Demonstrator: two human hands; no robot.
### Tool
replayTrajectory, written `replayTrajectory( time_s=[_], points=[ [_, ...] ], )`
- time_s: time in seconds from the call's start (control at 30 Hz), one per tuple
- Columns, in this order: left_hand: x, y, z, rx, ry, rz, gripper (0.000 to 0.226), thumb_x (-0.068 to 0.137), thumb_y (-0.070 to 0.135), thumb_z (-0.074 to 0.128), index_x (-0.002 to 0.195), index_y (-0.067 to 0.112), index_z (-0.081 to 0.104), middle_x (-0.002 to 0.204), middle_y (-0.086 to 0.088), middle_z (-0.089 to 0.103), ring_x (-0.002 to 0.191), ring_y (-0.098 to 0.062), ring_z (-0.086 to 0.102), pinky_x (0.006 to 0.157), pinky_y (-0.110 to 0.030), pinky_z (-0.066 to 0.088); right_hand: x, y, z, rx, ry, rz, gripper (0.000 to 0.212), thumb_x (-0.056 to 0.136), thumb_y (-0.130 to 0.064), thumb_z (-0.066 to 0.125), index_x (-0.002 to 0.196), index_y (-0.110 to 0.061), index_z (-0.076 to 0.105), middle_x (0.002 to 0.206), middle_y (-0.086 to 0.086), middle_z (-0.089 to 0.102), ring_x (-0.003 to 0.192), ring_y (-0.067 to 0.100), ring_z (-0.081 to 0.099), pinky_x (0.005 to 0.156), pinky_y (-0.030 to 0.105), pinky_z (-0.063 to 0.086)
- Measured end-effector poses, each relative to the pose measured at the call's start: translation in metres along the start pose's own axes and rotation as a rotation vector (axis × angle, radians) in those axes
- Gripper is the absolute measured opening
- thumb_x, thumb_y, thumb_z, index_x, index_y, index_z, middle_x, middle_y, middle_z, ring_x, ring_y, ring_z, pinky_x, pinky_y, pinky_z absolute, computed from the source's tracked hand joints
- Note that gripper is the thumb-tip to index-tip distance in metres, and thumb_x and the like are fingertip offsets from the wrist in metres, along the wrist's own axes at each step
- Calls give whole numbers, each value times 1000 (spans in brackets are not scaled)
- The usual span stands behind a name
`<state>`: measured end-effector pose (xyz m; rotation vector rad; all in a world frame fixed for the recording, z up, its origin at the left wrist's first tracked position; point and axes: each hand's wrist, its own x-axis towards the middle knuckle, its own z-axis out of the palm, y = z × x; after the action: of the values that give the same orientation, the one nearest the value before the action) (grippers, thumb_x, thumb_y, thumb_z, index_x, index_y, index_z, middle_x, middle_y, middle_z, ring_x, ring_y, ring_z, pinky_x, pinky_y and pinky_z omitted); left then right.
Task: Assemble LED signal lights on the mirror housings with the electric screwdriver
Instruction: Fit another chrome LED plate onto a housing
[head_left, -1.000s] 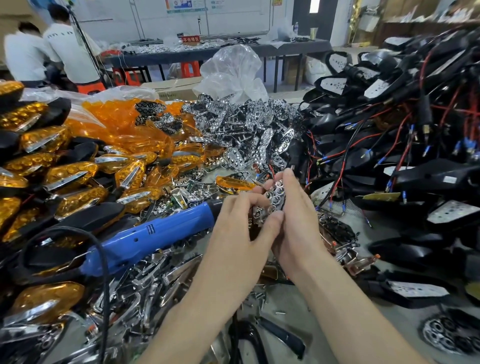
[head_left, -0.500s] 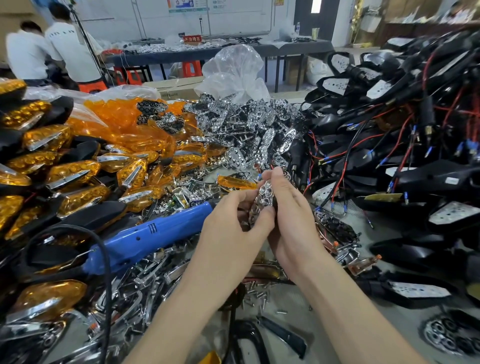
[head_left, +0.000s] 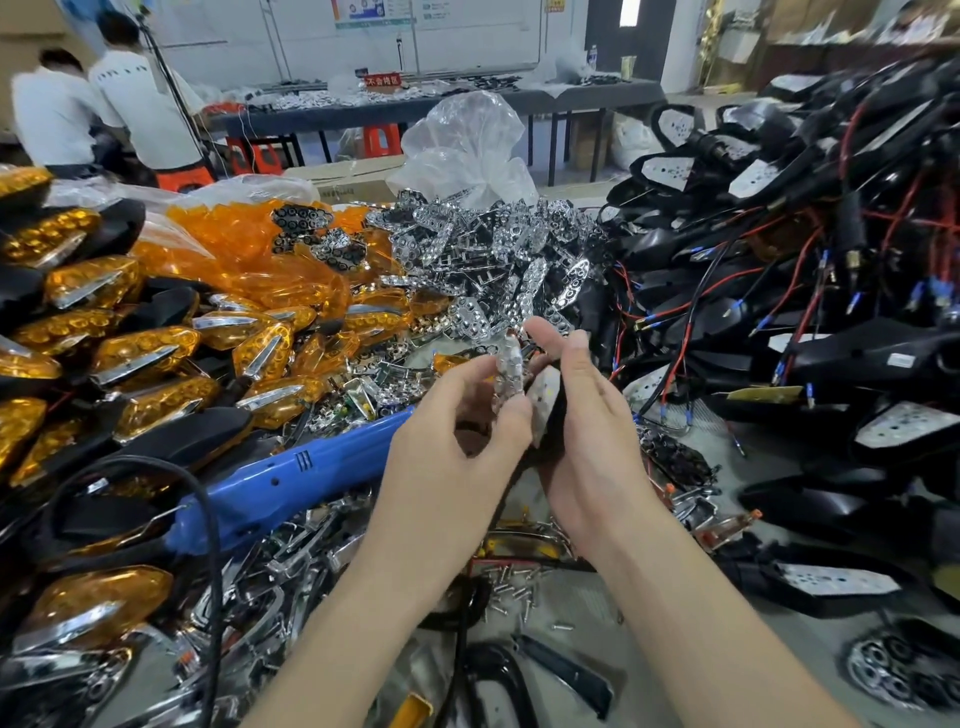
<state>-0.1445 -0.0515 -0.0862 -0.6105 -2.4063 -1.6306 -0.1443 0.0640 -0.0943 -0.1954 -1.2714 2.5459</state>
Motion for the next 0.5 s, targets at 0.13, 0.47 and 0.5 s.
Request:
replayTrajectory(
  time_s=[0.13, 0.47, 0.5],
  points=[
    [-1, 0, 1, 71, 28, 70, 38, 86, 55, 52, 122, 44, 55, 111, 25, 63, 104, 7, 60, 89, -16, 49, -2, -2, 1, -24, 19, 8, 38, 103, -45, 49, 105, -24, 81, 104, 12, 69, 88, 24, 69, 80, 38, 62],
    [0, -5, -12, -302, -61, -105, 25, 88, 47, 57, 112, 40, 62, 102, 18, 74, 91, -4, 71, 74, -14, 54, 2, -8, 1, 168, 9, 6, 38, 104, -39, 52, 82, -27, 82, 69, -6, 59, 61, 10, 59, 61, 28, 57],
    [-1, -5, -13, -287, -72, -90, 28, 84, 51, 57, 110, 43, 61, 102, 21, 74, 90, -3, 71, 75, -13, 53, 2, -9, 1, 176, 3, 9, 38, 104, -38, 53, 83, -27, 82, 69, -6, 60, 60, 10, 60, 59, 27, 57]
  ],
)
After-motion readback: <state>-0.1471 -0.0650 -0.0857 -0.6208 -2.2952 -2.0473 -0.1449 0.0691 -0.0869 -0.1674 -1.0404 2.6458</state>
